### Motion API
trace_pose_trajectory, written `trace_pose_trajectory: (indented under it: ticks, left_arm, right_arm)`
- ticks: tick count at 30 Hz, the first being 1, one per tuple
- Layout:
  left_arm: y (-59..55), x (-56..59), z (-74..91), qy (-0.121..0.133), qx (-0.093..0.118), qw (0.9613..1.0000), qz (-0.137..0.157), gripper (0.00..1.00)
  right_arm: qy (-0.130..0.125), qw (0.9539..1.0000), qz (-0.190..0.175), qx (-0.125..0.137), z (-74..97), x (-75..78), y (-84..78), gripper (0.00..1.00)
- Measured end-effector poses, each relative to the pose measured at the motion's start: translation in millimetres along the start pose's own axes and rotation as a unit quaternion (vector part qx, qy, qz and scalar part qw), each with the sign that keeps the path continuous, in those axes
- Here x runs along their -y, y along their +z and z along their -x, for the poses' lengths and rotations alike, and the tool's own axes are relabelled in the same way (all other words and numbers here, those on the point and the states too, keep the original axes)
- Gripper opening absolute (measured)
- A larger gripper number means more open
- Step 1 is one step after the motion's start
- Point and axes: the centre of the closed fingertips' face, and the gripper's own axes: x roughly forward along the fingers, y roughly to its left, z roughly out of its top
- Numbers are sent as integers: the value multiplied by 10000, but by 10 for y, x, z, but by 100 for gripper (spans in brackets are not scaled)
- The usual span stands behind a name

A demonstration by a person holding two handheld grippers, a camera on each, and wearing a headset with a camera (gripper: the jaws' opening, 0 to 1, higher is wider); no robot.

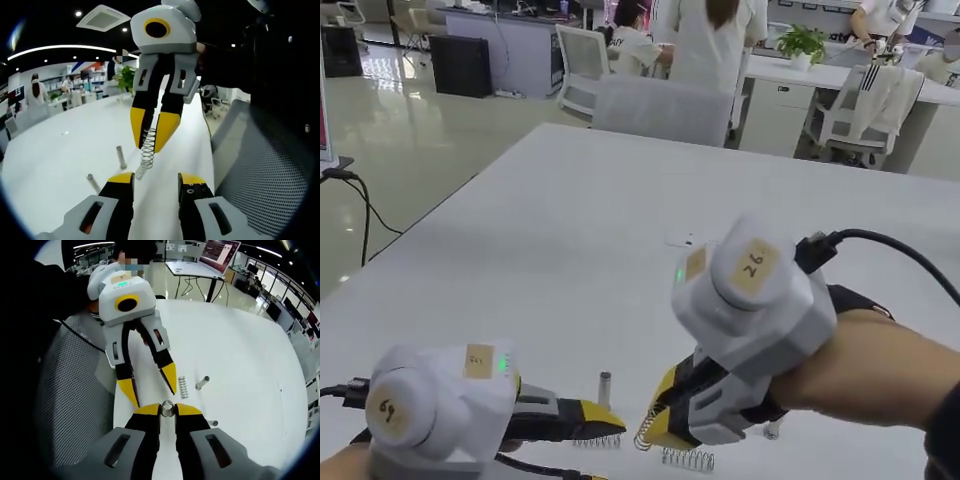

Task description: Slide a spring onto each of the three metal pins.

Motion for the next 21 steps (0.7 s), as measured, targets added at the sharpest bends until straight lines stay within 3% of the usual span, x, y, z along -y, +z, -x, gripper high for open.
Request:
trace_pose_trajectory:
  ticks: [11, 21]
  left_arm:
    - [-61, -103, 134, 385, 72, 9987, 338, 44]
    - [-96, -222, 306, 840, 205, 9944, 610, 53]
  right_arm:
    - [-53, 10000, 16, -22, 23, 95, 22, 8]
    - [-128, 9999, 91, -35, 59, 249, 99, 8]
